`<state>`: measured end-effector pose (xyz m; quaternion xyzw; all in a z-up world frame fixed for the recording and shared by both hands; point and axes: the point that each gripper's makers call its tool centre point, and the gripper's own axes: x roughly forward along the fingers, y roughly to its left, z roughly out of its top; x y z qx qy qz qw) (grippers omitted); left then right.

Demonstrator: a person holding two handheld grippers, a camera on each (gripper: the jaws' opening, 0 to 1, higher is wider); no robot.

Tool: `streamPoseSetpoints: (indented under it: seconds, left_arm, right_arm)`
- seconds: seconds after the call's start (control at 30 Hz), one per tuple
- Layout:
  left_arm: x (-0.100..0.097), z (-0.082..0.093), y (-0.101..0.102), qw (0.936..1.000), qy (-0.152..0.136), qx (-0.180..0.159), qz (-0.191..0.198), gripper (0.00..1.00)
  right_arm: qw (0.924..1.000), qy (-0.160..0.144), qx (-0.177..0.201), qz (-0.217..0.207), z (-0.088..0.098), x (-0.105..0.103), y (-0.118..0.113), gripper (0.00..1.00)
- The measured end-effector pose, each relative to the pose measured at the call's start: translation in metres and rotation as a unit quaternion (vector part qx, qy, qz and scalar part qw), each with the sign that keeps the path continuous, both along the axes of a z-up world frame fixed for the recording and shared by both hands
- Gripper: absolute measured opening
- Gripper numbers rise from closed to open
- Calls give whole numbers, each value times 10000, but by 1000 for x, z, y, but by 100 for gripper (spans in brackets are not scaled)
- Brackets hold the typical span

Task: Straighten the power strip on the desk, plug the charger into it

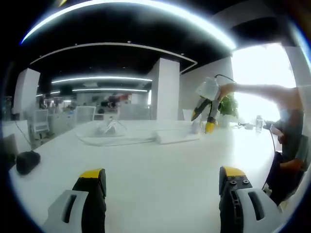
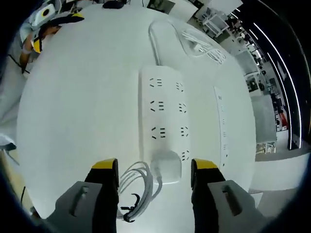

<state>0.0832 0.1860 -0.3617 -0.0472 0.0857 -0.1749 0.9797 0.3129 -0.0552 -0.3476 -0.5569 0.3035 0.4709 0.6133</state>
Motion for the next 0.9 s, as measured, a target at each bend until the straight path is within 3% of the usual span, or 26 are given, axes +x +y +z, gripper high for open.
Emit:
streamPoseSetpoints:
  seconds: [0.1,0.2,0.4,0.67,0.9]
  left_arm:
    - [0,0,0,10000,1,-3,3,99]
    - [0,0,0,10000,1,-5,2,99]
    - [1,0,0,10000,-3,-3,10,99]
    - [1,-2,1,10000,21,1,20,99]
    - [1,-3,-1,10000,30,14,-11,99]
  right_arm:
    - [10000,-75,-34,25,0,3,0,56]
    - [10000,-68,-18,42,-1,3,1,47]
    - [9998,-161,-136,74,-4,6,-1,44]
    - [9992,-259,-252,177,-7,10,-3,32]
    - [9992,-275,-253,174,-7,9,-2,32]
